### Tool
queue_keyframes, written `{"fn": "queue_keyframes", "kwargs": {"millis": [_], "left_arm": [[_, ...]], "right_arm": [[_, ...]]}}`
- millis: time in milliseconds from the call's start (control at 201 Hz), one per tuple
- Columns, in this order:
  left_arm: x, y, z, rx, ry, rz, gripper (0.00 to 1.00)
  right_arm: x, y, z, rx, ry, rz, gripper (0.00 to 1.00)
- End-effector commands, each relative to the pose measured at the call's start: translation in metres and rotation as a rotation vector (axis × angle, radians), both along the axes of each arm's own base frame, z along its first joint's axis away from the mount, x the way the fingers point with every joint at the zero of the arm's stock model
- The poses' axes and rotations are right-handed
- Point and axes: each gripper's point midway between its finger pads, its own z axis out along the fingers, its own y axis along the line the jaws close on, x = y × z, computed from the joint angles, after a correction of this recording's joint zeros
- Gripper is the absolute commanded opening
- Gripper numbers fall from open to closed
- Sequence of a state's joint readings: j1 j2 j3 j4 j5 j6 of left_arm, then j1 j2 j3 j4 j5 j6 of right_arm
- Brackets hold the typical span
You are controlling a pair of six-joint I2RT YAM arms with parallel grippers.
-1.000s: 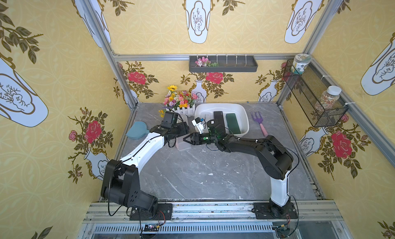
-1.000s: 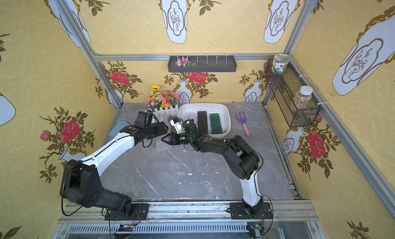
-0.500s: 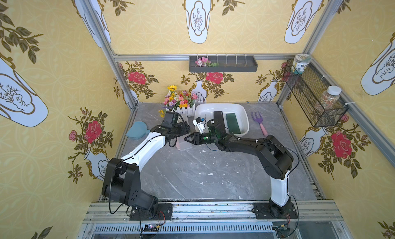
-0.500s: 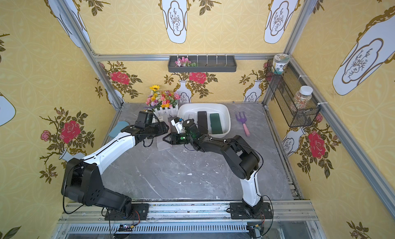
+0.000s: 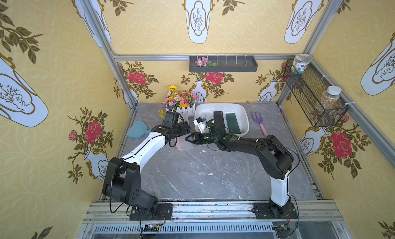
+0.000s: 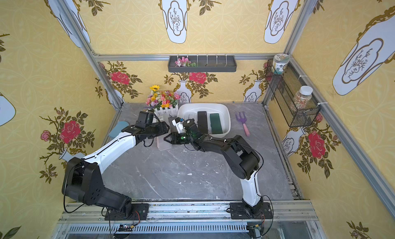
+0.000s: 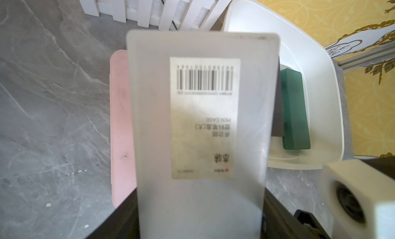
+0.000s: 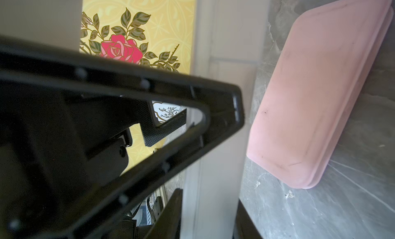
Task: Put the pencil case into the storage box
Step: Pick up the pencil case from the center of the board.
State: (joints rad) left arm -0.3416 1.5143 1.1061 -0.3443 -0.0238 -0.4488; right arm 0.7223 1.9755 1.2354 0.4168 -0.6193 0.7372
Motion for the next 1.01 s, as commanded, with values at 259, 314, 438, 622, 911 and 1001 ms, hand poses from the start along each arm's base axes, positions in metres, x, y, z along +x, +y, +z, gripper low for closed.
{"fn": "queue_keyframes", "kwargs": {"millis": [259, 314, 438, 622, 911, 1001], "left_arm": [[0.0, 0.001, 0.0, 0.006, -0.017, 0.017, 0.82], [0.0, 0.002, 0.001, 0.005, -0.02, 0.021, 0.82], [0.0, 0.002, 0.001, 0.007, -0.022, 0.024, 0.84], [0.001, 0.006, 0.014, 0.006, -0.059, 0.043, 0.87], [-0.001, 0.012, 0.035, -0.006, -0.122, 0.072, 1.0], [-0.003, 0.017, 0.041, 0.004, -0.139, 0.089, 1.0]], "right_arm": [[-0.001, 0.007, 0.021, 0.061, -0.068, 0.033, 0.32], [-0.001, 0.007, 0.02, 0.061, -0.066, 0.033, 0.31], [-0.001, 0.007, 0.018, 0.061, -0.058, 0.032, 0.3], [-0.001, 0.006, 0.014, 0.054, -0.046, 0.028, 0.3], [0.001, 0.003, 0.008, 0.043, -0.032, 0.015, 0.3], [0.005, -0.002, 0.006, 0.041, -0.028, 0.005, 0.3]]}}
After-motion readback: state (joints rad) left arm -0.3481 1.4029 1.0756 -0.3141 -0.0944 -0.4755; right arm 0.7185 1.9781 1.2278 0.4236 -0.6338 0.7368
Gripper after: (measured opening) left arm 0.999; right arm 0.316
